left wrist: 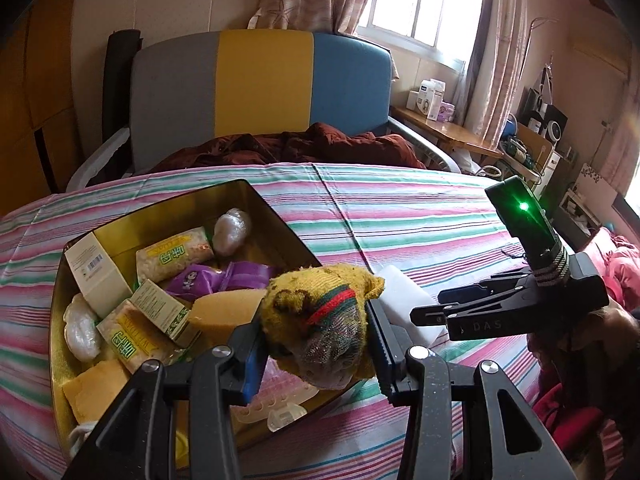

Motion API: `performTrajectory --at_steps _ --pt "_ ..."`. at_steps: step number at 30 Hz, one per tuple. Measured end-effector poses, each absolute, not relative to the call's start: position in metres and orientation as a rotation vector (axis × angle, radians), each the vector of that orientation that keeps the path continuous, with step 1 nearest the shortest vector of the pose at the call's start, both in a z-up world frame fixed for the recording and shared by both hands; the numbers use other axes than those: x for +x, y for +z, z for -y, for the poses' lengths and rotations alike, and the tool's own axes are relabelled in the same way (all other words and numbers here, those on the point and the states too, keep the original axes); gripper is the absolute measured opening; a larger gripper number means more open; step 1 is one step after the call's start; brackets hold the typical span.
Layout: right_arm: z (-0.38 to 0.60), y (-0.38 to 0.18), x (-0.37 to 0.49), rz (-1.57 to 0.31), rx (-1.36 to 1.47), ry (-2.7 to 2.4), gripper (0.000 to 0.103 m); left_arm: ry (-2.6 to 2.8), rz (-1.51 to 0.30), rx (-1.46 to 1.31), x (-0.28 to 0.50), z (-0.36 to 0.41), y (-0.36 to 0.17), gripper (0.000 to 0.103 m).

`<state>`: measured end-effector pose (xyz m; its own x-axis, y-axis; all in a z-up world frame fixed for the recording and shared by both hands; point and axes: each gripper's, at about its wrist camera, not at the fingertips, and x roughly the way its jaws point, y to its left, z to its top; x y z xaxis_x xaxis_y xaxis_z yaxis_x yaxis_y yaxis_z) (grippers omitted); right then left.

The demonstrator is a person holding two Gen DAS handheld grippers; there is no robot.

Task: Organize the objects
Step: 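Carry the glove and foam block into the gold tray, opening both grippers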

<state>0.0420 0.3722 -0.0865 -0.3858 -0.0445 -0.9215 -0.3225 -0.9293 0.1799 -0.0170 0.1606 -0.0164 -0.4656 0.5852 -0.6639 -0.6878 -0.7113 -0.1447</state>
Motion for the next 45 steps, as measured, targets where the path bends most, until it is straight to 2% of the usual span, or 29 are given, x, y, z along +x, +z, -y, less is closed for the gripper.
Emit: performTrajectory --at_steps 7,19,33,37,45 --pt "-0.36 -0.091 0.026 -0.357 -1.657 2.422 0.059 2.217 -0.147 -0.941 -0.025 -0.141 -0.017 0.046" --pt "-0.345 -0.083 0.015 -0.146 -1.629 2.409 0.06 2.234 -0.103 -0.959 -0.03 -0.118 -0.017 0.046" --pt "-0.346 -0.1 0.018 -0.153 -1.648 2.379 0.06 2.305 -0.056 -0.983 -0.041 -0.082 -0.012 0.046" --pt "-0.342 -0.1 0.024 -0.165 -1.63 2.409 0.056 2.347 -0.03 -0.992 -0.047 -0.063 -0.01 0.046" --pt "-0.343 -0.062 0.036 -0.402 -1.455 2.515 0.057 2.395 0.024 -1.04 -0.05 -0.031 -0.014 0.046"
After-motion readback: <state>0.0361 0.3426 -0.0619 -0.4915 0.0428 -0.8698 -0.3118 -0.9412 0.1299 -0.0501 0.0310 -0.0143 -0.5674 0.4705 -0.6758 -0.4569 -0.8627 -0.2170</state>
